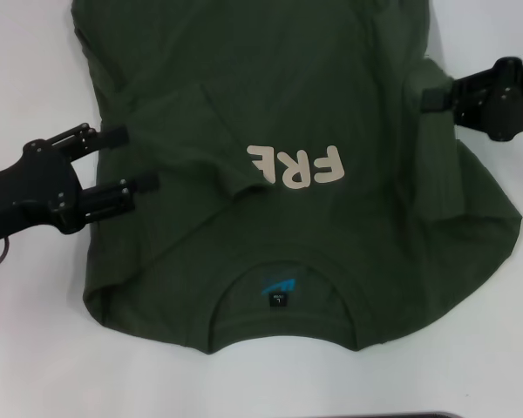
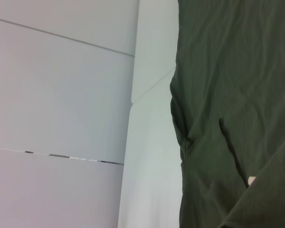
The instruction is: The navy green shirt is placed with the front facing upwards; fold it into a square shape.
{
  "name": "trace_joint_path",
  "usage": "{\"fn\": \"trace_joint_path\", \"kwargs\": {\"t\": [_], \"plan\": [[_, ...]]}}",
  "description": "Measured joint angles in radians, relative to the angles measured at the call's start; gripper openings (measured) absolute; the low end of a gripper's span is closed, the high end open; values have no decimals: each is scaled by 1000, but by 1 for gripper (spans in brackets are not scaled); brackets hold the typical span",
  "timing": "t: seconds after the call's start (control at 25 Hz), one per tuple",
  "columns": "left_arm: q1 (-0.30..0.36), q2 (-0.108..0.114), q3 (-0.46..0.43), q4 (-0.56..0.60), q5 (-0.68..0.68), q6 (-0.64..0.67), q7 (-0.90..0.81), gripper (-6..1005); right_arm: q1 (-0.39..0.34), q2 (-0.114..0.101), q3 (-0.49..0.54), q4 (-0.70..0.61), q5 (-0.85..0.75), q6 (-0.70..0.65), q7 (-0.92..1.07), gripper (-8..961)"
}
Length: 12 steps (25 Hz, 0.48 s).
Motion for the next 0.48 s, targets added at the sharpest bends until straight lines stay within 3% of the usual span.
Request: {"fn": "trace_joint_path", "kwargs": {"t": [0.28,0.4,0.48], "plan": [[6,0,0,0,-7,0,-1,812,-18,-5,0,0,0,0,-7,14],[8,0,0,0,-8,1,-2,812,-37,-23,-2,-2,-3,-6,-9,14],[9,0,0,0,-8,2,-3,812,-58,-49,-4,-4,-15,-7,-11,14]]}}
